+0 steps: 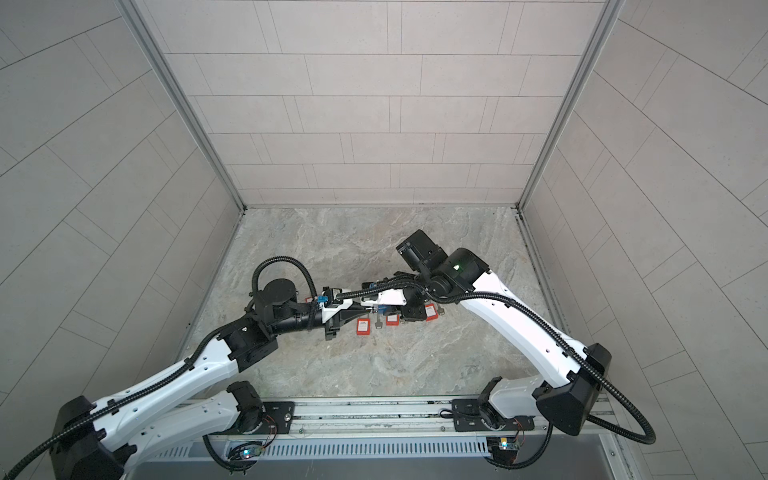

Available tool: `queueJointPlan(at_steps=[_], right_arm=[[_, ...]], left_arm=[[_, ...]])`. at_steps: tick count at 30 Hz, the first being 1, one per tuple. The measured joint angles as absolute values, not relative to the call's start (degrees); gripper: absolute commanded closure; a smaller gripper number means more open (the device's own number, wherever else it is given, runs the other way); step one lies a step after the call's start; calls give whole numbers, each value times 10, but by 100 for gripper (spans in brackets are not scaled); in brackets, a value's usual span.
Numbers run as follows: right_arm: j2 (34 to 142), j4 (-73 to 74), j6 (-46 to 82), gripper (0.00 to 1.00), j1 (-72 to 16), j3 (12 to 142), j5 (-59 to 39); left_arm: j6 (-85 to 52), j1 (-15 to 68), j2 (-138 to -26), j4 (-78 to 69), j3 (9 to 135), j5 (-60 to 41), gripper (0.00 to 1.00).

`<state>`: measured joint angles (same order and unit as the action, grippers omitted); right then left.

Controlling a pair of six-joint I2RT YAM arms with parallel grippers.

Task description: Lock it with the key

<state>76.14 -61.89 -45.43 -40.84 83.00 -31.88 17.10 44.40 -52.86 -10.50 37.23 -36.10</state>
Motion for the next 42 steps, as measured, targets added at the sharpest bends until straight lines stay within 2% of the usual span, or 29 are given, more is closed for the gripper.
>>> queueJointPlan(at_steps=[2, 13, 25, 30, 34, 42], right_arm=[[761, -620, -454, 90, -409, 830, -317], [761, -621, -452, 91, -409, 830, -314], [761, -621, -451, 92, -409, 831, -310], [761, -624, -451, 93, -409, 831, -305], [761, -624, -453, 93, -410, 831, -305], [760, -634, -453, 95, -408, 828, -309]], left_arm=[[174, 444, -522, -95, 376, -345, 68], [175, 444, -484, -44, 376, -313, 68], [152, 449, -540, -60, 377, -338, 92], [146, 454, -547, -67, 377, -344, 86], [143, 461, -550, -75, 377, -345, 100], [136, 472, -567, -84, 380, -345, 100]])
